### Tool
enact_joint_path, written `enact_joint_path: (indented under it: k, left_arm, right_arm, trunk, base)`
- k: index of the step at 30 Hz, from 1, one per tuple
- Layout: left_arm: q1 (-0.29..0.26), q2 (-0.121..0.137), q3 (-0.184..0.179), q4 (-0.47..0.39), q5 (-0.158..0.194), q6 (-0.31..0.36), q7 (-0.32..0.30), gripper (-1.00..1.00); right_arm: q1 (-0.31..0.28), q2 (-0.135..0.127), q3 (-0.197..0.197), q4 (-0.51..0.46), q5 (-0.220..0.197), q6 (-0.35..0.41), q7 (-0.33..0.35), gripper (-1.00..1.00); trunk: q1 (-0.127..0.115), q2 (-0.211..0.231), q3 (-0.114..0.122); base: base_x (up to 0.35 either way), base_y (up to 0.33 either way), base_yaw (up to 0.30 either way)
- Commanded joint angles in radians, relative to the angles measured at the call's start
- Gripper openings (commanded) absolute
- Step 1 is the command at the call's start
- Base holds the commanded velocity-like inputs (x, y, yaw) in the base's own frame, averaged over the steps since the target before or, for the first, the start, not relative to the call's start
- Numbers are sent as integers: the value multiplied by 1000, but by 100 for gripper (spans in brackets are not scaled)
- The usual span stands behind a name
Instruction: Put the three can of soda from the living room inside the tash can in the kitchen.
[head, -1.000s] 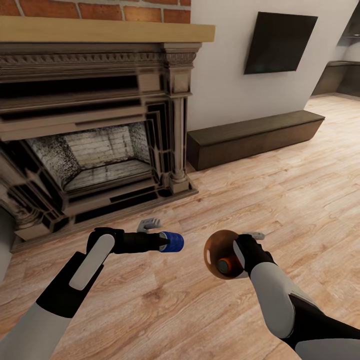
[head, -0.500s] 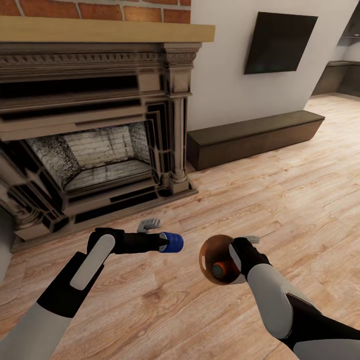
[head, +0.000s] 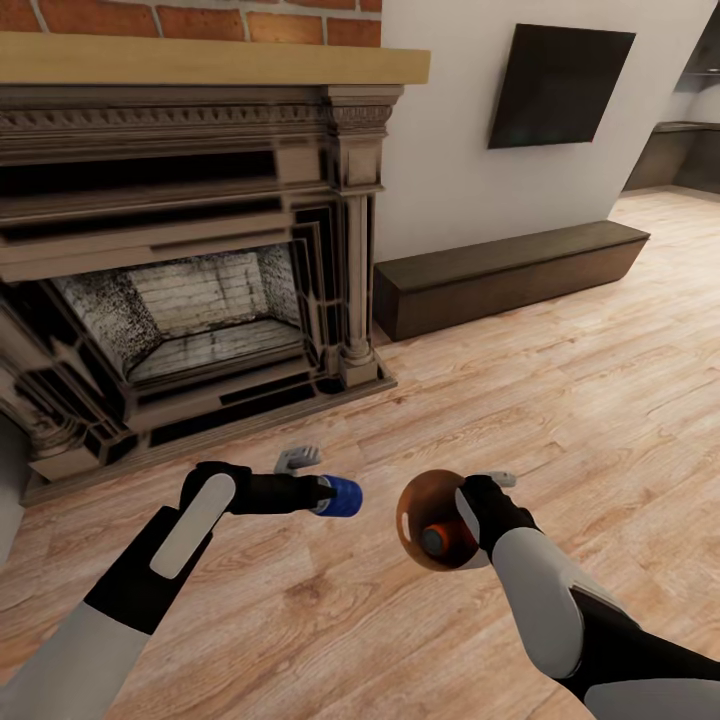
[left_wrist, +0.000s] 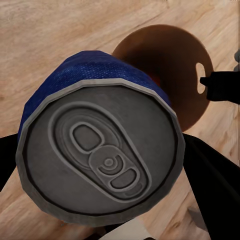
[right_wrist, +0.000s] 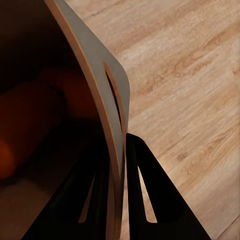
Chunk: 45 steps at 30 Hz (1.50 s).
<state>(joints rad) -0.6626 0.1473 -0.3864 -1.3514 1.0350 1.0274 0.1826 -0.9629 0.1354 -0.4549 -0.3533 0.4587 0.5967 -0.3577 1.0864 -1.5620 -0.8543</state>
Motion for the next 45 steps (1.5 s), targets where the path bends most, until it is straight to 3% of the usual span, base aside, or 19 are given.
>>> enact_joint_path:
  k: [1,13,27,39,45]
  left_arm:
    - [0,-1,0,1,0,-1,-1,-100]
    - [0,-17,-3,-12,3,-4,-6,-100]
    - [0,-50,-30,-1,1,-5,-3,-100]
    - [0,-76,-100,5,-2,-54,-3,-100]
    - [0,-108,-118,46,-4,-64,-3,-100]
  right_arm:
    - [0,2,1,-1,5,0,5,-100]
    - [0,17,4,27,5,-5,5,-100]
    - [1,23,4,33,5,-7,5,-100]
    - [0,30,4,37,5,-8,5,-100]
    - [1,36,4,41,5,-8,5,-100]
  trunk:
    - [0,0,0]
    - [0,0,0]
    - [0,0,0]
    - [0,0,0]
    - [0,0,0]
  base:
    - [0,0,0]
    - [0,0,0]
    - [0,0,0]
    - [0,0,0]
    - [0,0,0]
